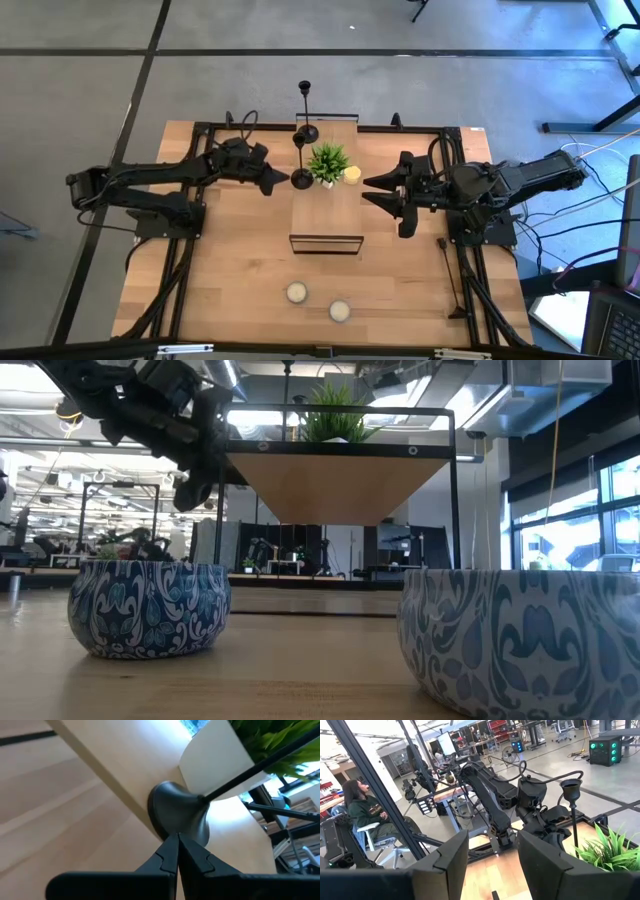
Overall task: Pick & Place candle stick holders
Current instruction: Put the left candle holder on the shelf
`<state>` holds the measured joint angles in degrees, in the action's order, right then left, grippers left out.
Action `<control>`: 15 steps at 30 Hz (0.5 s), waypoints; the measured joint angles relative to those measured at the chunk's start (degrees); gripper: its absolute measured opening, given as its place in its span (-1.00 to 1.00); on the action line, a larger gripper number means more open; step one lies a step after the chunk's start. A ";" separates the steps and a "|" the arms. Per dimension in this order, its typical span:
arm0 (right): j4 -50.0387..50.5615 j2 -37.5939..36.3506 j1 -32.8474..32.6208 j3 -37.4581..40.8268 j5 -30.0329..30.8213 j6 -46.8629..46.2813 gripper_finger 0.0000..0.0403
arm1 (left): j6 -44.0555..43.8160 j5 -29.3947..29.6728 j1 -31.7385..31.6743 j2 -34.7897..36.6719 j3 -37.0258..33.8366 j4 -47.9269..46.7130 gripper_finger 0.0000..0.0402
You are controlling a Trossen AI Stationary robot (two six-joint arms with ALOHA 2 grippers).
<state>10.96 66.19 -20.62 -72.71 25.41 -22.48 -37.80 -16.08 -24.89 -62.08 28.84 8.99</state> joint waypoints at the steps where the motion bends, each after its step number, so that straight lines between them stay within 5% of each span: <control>1: 0.00 0.00 -0.01 0.00 0.00 0.00 -0.15 | 0.08 -0.01 0.13 0.00 0.00 -0.36 -0.99; 15: 0.04 0.00 0.04 0.00 0.00 0.70 -0.15 | 0.46 0.55 0.48 0.02 0.00 -0.67 -0.99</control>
<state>11.00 66.19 -20.58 -72.71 25.41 -21.78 -37.34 -15.53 -24.40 -62.06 28.84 8.31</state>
